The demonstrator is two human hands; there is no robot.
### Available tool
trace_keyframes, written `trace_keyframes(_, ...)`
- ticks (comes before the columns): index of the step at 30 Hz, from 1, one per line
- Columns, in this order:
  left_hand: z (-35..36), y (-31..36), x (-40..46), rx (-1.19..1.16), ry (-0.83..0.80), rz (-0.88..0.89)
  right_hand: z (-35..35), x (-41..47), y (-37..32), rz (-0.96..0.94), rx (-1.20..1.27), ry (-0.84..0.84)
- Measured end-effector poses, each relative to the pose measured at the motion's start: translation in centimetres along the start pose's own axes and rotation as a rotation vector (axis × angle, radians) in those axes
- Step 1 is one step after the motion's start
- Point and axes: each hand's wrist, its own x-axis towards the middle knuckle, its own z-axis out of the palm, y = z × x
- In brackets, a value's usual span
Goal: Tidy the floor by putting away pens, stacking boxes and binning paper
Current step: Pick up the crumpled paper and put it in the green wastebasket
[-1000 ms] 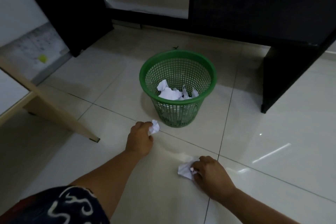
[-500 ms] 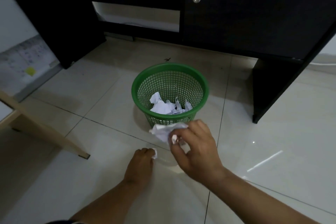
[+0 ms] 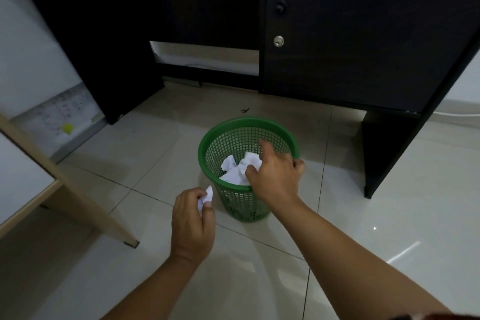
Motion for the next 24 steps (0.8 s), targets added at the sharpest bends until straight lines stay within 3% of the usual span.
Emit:
trace_keyframes(4,0.6,3.3,3.7,0.012,0.103,-0.008,0.3,-0.4,0.0,0.047,0.008,0.127)
trace_keyframes(7,1.8,4.6,5.3,0.090,-0.016,-0.011,-0.2,-0.6,0.5,0.174,0.068,0.114)
trace_keyframes(11,3.1,4.1,5.8,0.255,-0.158,-0.033,-1.0,-0.7,1.6,0.377,0.261,-0.045)
trace_keyframes(15,2.8,4.6,5.4,0.056,-0.121,-0.365,-1.4,-0.7,2.3,0.589,0.542,-0.187)
trace_keyframes(19,1.7,5.1,6.0,-0.212,-0.145,-0.702,-1.3,-1.0,2.5,0.662,0.652,-0.208)
trace_keyframes(24,-0.6,4.6,6.3,-0.252,-0.168,-0.813,-1.5,-1.7,1.4,0.669,0.749,-0.234)
